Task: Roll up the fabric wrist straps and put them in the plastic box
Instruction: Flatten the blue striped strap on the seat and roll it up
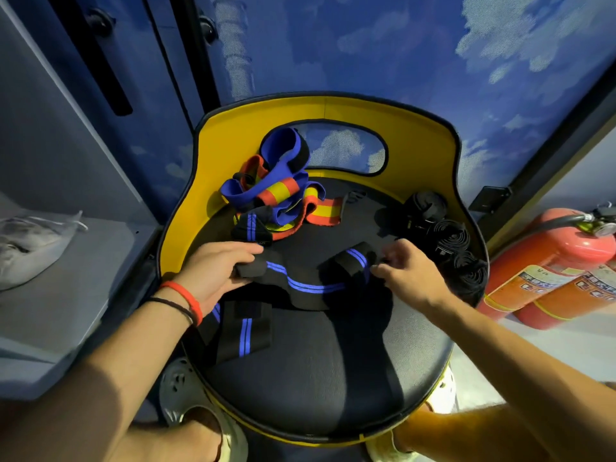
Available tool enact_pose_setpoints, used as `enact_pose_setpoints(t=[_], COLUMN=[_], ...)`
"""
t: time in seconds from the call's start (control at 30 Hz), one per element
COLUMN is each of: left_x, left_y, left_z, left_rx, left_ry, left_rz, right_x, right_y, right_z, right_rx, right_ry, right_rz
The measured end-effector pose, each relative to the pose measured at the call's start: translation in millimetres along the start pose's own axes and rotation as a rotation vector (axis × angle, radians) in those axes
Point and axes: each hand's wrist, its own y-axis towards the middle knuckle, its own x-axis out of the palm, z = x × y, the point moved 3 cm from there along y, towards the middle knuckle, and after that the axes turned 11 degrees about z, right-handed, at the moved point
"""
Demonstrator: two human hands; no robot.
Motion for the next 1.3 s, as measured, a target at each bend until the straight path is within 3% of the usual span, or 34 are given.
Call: enact_pose_setpoints(t=[0.07,0.17,0.23,0.33,0.4,0.5,0.87,1.03,1.17,1.3], left_x=[7.0,19.8,29.4,36.9,36.9,37.0,53.7,52.5,21.7,-13.9], left_y=[-9.8,-21.6,-29.8,-33.9,-31.4,-24.6,-28.7,-24.9,-4.0,27.3], left_z=[8.5,15.4,18.2,20.2,19.3,12.1,8.2,-5.2,-11.9,-15.3], left_rx=[-0.063,-0.12,-0.106,-0.067,-0.034,0.039,0.071,0.224,0.371,0.304], left_ry=[-0.172,-0.306,-0.31,-0.263,-0.151,0.096,0.06,0.459,0.746,0.85], left_rz=[-0.09,-0.215,-0.284,-0.314,-0.28,-0.208,-0.278,-0.216,-0.003,0.195], right_x=[7.2,24.8,37.5,44.1,42.5,38.5,29.3,18.7,10.4,12.5], right_y=[-13.0,-40.8,-53.5,-53.8,-47.5,-43.4,-41.5,-26.2,-15.2,-15.8], right_z=[-19.2,-44.5,-54.4,-60.3,-57.8,-56.9,-53.7,-47.1,-38.5,-35.6], right_rx=[-0.306,-0.382,-0.338,-0.244,-0.1,0.105,0.214,0.184,0.164,0.235], right_ry=[-0.022,0.183,0.294,0.422,0.5,0.692,0.8,0.84,0.704,0.655], right_rz=[-0.027,-0.318,-0.43,-0.356,-0.317,-0.393,-0.409,-0.231,-0.186,-0.193])
